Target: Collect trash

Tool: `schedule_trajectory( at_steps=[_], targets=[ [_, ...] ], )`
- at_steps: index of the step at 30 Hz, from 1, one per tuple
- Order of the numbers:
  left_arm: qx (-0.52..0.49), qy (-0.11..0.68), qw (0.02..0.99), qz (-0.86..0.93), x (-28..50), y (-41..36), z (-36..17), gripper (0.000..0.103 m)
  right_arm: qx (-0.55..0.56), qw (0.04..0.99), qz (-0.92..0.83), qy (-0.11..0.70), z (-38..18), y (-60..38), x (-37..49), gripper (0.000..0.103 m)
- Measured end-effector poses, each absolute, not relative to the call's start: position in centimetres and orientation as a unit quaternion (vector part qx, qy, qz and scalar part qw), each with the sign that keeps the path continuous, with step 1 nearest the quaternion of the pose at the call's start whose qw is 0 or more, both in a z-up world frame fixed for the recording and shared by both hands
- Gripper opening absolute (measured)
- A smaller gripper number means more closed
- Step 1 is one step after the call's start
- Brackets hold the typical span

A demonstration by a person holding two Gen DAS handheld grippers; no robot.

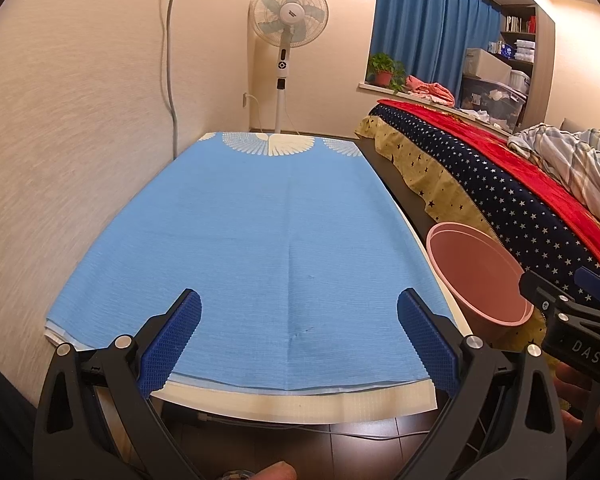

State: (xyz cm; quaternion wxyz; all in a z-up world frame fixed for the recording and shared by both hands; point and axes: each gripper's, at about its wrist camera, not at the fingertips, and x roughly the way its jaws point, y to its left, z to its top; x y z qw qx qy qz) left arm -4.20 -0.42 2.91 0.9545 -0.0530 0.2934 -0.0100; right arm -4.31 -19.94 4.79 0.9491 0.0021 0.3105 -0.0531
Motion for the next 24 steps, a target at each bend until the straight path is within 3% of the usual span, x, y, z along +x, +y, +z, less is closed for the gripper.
schedule_trajectory(
  at_steps=[24],
  targets=[
    [-0.050, 0.296, 0.954, -0.010, -4.11, -0.55, 2.91, 0.095, 0.002, 0.949, -0.053, 0.311, 4.73, -19.88, -4.28, 0.098]
  ],
)
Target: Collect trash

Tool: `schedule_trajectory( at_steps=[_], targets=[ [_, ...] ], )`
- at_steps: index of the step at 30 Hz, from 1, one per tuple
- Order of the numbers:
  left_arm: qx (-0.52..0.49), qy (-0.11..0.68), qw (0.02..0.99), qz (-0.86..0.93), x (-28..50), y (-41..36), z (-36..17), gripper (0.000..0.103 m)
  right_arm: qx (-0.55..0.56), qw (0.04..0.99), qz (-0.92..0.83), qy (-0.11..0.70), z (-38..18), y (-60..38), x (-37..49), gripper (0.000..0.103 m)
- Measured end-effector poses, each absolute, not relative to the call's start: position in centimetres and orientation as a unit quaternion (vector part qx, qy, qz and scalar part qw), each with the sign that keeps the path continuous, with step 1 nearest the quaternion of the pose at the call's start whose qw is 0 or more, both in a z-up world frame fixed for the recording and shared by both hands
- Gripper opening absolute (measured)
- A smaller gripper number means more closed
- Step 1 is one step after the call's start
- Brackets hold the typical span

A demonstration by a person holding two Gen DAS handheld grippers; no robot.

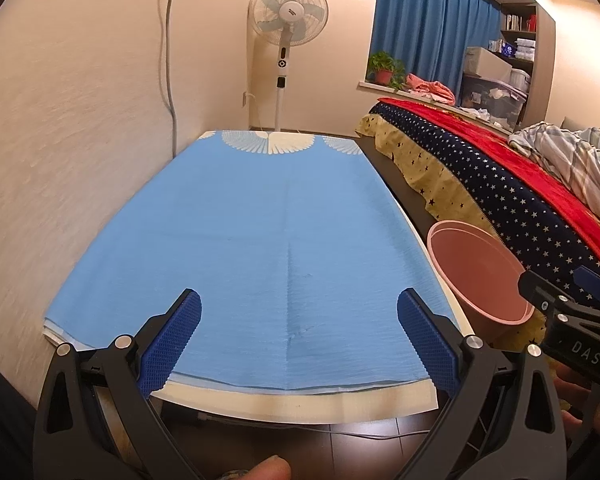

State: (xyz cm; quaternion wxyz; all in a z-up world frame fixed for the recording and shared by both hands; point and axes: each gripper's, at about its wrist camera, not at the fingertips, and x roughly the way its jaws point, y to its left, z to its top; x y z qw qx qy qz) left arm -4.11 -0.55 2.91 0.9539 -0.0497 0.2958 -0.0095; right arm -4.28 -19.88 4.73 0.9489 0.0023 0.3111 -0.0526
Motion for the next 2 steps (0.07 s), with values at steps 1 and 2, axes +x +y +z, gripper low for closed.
schedule_trajectory(
  at_steps=[1, 2],
  targets=[
    [-0.050, 0.296, 0.954, -0.010, -4.09, -0.59, 2.91, 0.095, 0.003, 0.949, -0.052, 0.311, 4.74, -19.87, -4.29, 0.098],
    [-0.049, 0.296, 0.954, -0.010, -4.04, -0.61, 2.95, 0.095, 0.003, 0.949, -0.052, 0.311, 4.74, -19.85, -4.31, 0.098]
  ],
)
